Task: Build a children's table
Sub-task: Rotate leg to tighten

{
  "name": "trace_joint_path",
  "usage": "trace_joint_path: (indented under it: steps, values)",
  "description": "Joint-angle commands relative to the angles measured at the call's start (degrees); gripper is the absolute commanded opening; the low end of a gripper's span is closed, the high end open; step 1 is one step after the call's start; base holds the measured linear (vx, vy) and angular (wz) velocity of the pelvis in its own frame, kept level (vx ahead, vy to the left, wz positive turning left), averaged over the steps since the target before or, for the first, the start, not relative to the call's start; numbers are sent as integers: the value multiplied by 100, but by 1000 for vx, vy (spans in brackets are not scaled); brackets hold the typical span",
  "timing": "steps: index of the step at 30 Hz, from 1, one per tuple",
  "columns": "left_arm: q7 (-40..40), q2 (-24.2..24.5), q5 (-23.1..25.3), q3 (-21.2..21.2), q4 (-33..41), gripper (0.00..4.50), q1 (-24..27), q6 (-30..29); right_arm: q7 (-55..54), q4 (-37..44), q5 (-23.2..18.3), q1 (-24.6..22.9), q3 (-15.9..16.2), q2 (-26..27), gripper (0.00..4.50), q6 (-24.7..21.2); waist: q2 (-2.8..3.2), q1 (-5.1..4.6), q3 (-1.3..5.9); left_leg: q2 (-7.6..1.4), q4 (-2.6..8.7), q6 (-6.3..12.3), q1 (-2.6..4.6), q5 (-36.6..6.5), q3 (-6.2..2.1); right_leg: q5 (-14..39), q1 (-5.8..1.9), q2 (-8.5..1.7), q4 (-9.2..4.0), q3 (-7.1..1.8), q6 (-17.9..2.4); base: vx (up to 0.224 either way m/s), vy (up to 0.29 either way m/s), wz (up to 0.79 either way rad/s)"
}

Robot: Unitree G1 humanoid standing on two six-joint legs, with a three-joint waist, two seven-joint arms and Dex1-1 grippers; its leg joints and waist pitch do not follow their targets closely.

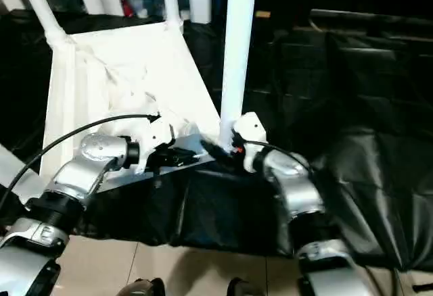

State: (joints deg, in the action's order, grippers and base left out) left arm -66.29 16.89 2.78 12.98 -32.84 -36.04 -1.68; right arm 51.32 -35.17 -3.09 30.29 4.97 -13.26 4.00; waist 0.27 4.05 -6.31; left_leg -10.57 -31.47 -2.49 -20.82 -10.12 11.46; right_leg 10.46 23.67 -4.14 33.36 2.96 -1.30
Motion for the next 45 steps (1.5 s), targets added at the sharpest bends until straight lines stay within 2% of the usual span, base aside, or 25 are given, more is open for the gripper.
trace_joint_path:
  steps: [1,2,3,4,7,8,14,15,17,20,25,28,29,31,33,34,35,36,38,39,40,41,42,44,45]
  values:
    - [-463,-8,-74,261,-85,0,13,234,1091,88,-67,-194,583,-92,374,-259,-36,37,378,-282,245,840,33,-564,-78,-99,-342,-427,-238,-263,-1731,0,0,0]
    - [-516,39,-99,254,-116,0,-4,256,1295,118,-117,-208,627,-167,374,-254,-57,71,371,-307,241,843,41,-605,-67,62,-319,-425,-238,-260,-1709,0,0,0]
    - [-550,70,-119,251,-136,0,-20,263,1423,134,-152,-216,658,-215,374,-249,-24,99,359,-333,246,808,53,-687,-62,244,-284,-432,-253,-250,-1689,0,0,0]
    - [-597,109,-130,244,-177,0,-54,273,1622,165,-200,-229,700,-284,374,-265,-27,116,350,-345,265,705,58,-808,-66,490,-276,-434,-271,-243,-1647,0,0,0]
    - [-689,190,-125,233,-288,0,-147,304,1964,220,-242,-251,797,-421,374,-265,-38,133,350,-339,275,572,86,-942,-63,703,-268,-429,-284,-244,-1595,0,0,0]
    - [-727,212,-119,233,-331,0,-181,321,2063,241,-231,-258,823,-458,374,-269,-17,144,347,-351,285,531,70,-928,-74,740,-272,-445,-277,-240,-1587,0,0,0]
    - [-820,254,-102,234,-512,0,-313,391,2428,378,-240,-325,932,-600,325,-371,-26,185,376,-342,262,520,80,-846,-68,555,-287,-460,-255,-242,-1625,0,0,0]
    - [-831,257,-83,237,-577,0,-346,428,2416,355,-188,-335,969,-595,311,-329,14,215,396,-336,248,545,69,-761,-75,452,-301,-473,-239,-238,-1643,0,0,0]
    - [-832,251,-81,240,-632,0,-375,451,2365,299,-143,-322,981,-575,300,-271,-11,221,398,-334,244,542,68,-731,-71,384,-303,-467,-237,-232,-1656,0,0,0]
    - [-852,245,-91,255,-733,0,-418,503,2259,295,-154,-333,969,-483,276,-299,-6,228,401,-331,238,543,59,-718,-74,329,-314,-466,-225,-226,-1677,0,0,0]
    - [-771,213,-74,263,-770,0,-407,518,2100,382,-226,-408,877,-355,266,-382,2,233,405,-334,238,492,55,-807,-83,470,-322,-476,-235,-224,-1659,0,0,0]
    - [-471,106,-65,211,-652,0,-354,375,1548,328,-275,-426,646,-126,265,-428,9,234,386,-340,258,388,54,-982,-88,777,-308,-489,-266,-233,-1606,0,0,0]
    - [-379,70,-64,198,-617,0,-337,337,1339,284,-254,-418,587,-57,265,-430,8,223,358,-341,295,248,86,-1279,-94,1294,-281,-488,-327,-234,-1508,0,0,0]
    - [-178,-11,-46,173,-603,0,-334,265,901,155,-182,-374,481,72,265,-434,-3,207,330,-329,324,122,91,-1525,-112,1910,-280,-512,-393,-241,-1324,0,0,0]
    - [-178,-11,-46,173,-603,0,-334,265,901,155,-182,-374,481,72,265,-434,-3,194,316,-328,338,77,104,-1650,-125,2290,-259,-524,-443,-248,-1191,0,0,0]
    - [211,-244,6,179,-449,0,-253,71,-42,-95,-35,-305,312,392,265,-496,-15,153,290,-338,365,6,95,-1748,-148,2615,-231,-532,-462,-260,-1062,0,0,0]
    - [401,-371,30,182,-409,0,-230,-10,-469,-197,15,-274,241,566,265,-519,-26,124,259,-332,388,-23,105,-1837,-156,2789,-203,-529,-496,-255,-1019,0,0,0]
    - [612,-488,79,190,-393,0,-221,-61,-897,-286,31,-234,150,746,265,-597,-26,88,251,-313,397,-106,116,-2001,-200,3205,-213,-552,-531,-234,-882,0,0,0]
    - [892,-653,138,195,-381,0,-217,-138,-1492,-395,47,-174,25,1010,265,-701,-24,22,244,-298,433,-165,71,-2071,-251,3497,-240,-548,-547,-207,-693,0,0,0]
    - [979,-703,157,198,-374,0,-215,-163,-1688,-422,56,-156,-19,1099,265,-737,-15,-11,275,-295,452,-150,83,-2046,-264,3335,-247,-536,-574,-192,-632,0,0,0]
    - [1282,-848,230,198,-407,0,-242,-195,-2183,-512,98,-92,-84,1348,265,-774,-56,-21,289,-298,455,-126,86,-1969,-251,3162,-248,-525,-577,-191,-650,0,0,0]
    - [1399,-901,256,200,-418,0,-252,-209,-2367,-544,117,-68,-102,1441,265,-781,-56,-21,289,-298,455,-126,86,-1969,-251,3162,-248,-525,-577,-191,-650,0,0,0]
    - [1616,-1025,291,198,-419,0,-269,-248,-2621,-620,177,-24,-64,1639,265,-706,-63,-43,265,-284,445,-94,128,-2015,-219,3007,-177,-506,-591,-211,-724,0,0,0]
    - [1765,-1110,318,195,-402,0,-273,-290,-2796,-683,224,10,-34,1776,265,-641,-46,-50,261,-277,440,-68,124,-2032,-220,3114,-183,-525,-600,-217,-719,0,0,0]
    - [1894,-1211,352,202,-349,0,-261,-342,-2901,-749,321,40,44,1921,265,-540,-75,-52,257,-278,441,-35,124,-2041,-215,3143,-176,-519,-615,-218,-682,0,0,0]
